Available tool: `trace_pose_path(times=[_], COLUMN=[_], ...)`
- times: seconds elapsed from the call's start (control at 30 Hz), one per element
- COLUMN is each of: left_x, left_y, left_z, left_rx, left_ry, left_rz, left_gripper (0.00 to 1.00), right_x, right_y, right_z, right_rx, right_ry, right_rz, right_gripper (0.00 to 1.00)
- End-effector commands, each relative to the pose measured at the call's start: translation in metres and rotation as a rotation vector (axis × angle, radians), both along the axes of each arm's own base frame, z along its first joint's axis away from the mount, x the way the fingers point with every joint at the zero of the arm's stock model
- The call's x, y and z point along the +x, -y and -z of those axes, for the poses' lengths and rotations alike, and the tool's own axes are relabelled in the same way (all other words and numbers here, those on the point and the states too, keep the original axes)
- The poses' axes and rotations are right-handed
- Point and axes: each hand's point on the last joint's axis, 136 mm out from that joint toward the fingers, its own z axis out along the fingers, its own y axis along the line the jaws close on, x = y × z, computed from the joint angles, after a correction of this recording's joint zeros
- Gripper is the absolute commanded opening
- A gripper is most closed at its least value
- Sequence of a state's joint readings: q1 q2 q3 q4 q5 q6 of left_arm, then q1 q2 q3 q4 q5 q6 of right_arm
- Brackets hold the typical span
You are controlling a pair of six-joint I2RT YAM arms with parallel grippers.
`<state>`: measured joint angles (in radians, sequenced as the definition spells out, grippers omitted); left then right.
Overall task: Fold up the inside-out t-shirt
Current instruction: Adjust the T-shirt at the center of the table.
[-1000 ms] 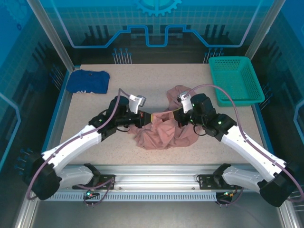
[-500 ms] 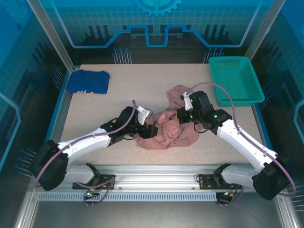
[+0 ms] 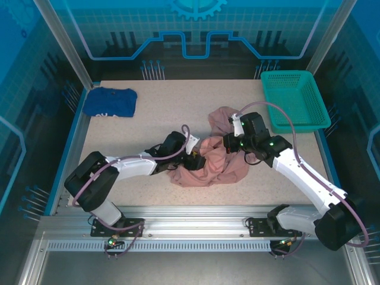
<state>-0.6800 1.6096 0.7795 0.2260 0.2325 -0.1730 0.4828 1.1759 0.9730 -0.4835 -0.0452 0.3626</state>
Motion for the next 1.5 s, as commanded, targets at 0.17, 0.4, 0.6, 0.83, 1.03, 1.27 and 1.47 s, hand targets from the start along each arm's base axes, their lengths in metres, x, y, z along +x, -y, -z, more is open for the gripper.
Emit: trace_pose_path(times=[0.17, 0.4, 0.6, 0.83, 1.03, 1.27, 1.47], left_x=[0.009, 0.002, -0.030, -0.073, -0.082, -0.079, -0.076], left_y=[0.031, 0.028, 0.011, -0.002, -0.005, 0.001, 0.005], left_z=[-0.028, -0.037, -0.056, -0.056, -0.035, -0.017, -0.006], left_rx=[-0.123, -0.147, -0.172, -0.023, 0.062, 0.080, 0.113], left_ry=[0.053, 0.052, 0.064, 0.167, 0.166, 0.134, 0.125], left_rz=[0.085, 0.087, 0.129, 0.225, 0.232, 0.238, 0.256], left_gripper=[0.46, 0.14, 0.00, 0.00, 0.00, 0.10, 0.20], right_x=[-0.002, 0.003, 0.013, 0.020, 0.019, 0.008, 0.001], right_y=[0.005, 0.015, 0.034, 0.052, 0.061, 0.033, 0.032], right_z=[-0.010, -0.014, -0.024, -0.012, 0.017, 0.022, 0.024], right_rx=[0.017, -0.008, -0.066, -0.172, -0.174, -0.028, -0.007], right_ry=[0.020, 0.042, 0.081, 0.053, -0.004, -0.013, -0.014], right_rz=[0.002, 0.039, 0.126, 0.189, 0.207, 0.089, 0.081], right_gripper=[0.00, 0.00, 0.00, 0.00, 0.00, 0.00, 0.00])
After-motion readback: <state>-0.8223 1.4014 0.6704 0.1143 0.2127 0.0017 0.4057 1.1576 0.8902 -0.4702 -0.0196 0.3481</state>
